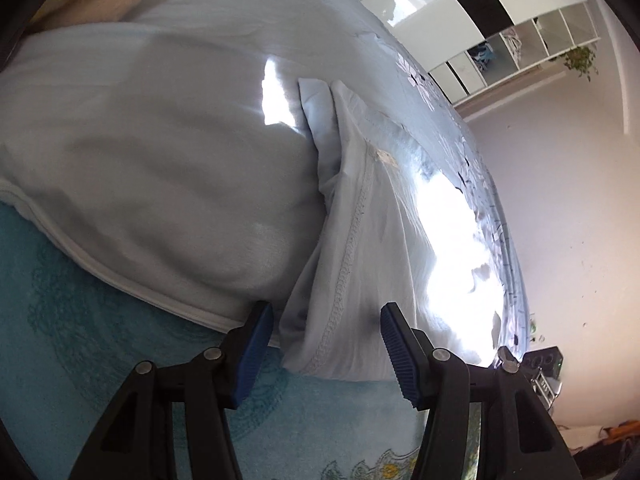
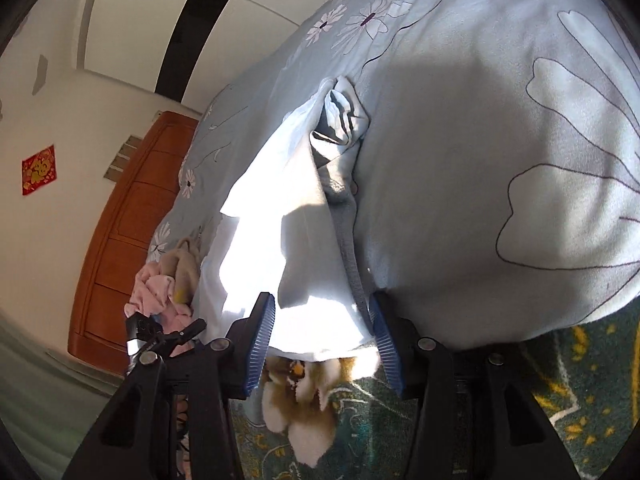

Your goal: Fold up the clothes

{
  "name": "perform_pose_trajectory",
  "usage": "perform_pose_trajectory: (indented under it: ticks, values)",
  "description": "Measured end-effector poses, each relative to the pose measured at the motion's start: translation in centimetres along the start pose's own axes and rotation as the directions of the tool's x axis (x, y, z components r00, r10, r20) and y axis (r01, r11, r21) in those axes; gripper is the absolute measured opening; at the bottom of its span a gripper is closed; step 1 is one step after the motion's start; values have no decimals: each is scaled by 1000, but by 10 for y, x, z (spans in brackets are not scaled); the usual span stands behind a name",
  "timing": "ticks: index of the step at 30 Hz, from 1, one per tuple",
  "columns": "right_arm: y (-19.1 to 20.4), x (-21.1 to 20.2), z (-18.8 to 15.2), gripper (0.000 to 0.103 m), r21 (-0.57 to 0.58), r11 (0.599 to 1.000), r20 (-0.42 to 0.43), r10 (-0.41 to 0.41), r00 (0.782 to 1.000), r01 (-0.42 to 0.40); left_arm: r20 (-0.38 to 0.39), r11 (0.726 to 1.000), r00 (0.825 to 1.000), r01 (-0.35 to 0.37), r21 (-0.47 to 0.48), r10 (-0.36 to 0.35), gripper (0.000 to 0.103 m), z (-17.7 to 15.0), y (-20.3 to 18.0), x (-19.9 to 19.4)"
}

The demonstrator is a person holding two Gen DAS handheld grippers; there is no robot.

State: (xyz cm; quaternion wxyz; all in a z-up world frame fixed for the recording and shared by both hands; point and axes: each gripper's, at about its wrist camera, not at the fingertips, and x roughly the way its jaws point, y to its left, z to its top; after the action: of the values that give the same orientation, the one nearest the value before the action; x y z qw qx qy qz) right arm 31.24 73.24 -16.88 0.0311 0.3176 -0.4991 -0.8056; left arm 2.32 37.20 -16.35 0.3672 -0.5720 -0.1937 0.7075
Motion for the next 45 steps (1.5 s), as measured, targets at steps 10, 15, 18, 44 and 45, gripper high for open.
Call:
perform_pose_trajectory:
  ticks: [10, 15, 18, 44, 45]
  values:
    - [16, 5, 2, 11, -14, 1000, 54, 18, 998, -17, 57, 976, 992, 120, -181, -111, 43, -11, 17, 4]
    - [32, -12, -4, 9, -54, 998, 97, -33, 995, 39, 92, 974, 992, 106, -200, -89, 8, -18, 7, -6]
    - [40, -27, -12, 8, -69, 997, 116, -30, 993, 39, 103, 984, 992, 86, -155, -71, 8, -30, -6, -23]
    - [12, -88, -148, 17, -127, 968, 41, -212, 976, 216, 13, 994, 995, -95, 45, 95, 25, -150, 26, -111]
    - [13, -97, -148, 17, -154, 956, 65, -244, 968, 251, 33, 990, 992, -122, 71, 120, 27, -147, 25, -117]
